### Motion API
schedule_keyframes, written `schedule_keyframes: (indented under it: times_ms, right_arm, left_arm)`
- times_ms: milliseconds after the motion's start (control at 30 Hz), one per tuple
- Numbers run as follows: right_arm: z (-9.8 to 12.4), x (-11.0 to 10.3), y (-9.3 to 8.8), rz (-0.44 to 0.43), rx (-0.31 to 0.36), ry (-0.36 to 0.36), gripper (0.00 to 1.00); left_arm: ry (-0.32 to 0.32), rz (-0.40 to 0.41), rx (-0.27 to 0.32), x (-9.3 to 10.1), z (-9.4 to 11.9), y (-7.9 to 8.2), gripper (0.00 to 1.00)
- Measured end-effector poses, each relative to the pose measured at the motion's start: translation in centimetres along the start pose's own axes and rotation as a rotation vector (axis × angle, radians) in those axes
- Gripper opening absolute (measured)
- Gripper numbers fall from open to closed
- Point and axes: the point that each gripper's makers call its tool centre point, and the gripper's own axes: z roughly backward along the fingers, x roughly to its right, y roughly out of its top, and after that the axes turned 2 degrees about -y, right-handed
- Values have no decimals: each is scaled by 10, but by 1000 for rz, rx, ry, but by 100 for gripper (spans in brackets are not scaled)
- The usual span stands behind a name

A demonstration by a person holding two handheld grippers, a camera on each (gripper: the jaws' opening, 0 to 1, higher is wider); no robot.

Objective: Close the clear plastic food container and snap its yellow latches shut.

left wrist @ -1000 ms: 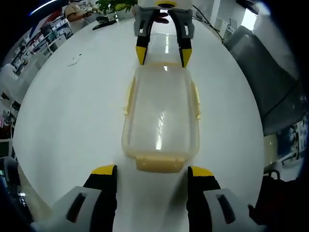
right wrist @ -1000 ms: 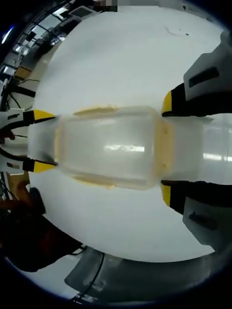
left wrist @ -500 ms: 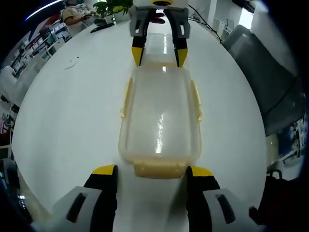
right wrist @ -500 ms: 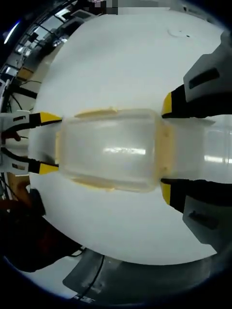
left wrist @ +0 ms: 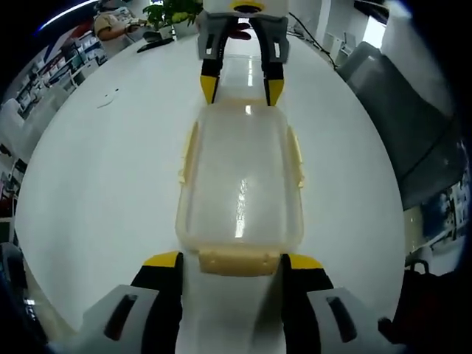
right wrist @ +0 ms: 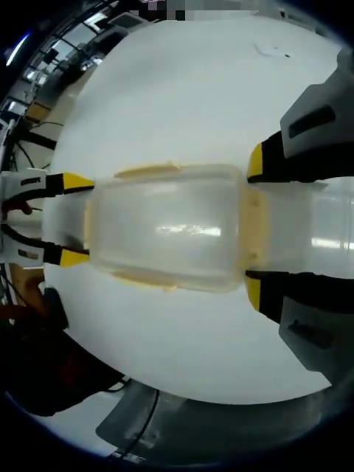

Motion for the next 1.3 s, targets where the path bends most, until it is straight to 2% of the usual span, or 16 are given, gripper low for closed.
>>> schedule_keyframes:
  times_ms: [200,367,667,1033,1233,1300]
  right_arm:
    - [1,0,0,1,-5,1,43]
    - [2,1,0,1,-11,-2,38]
    - [3,1,2,-9,-26,-6,38]
    - [4,0,4,-13,-60,-6,36]
    - [6,0,3,-4,-83,-6,35]
    - [7,0,4,2,-96,-9,35]
  left_arm:
    - [-13,-21,0,2,1,2,39]
    - [-12,-19,-13,2,2,4,38]
    - [-20,-33,-42,6,5,5,34]
    - [-28,-39,-102,-1,5,-1,33]
    - [-27,-28,-89,-4,6,-1,32]
    - [-23,-22,-106,-5,6,-1,32]
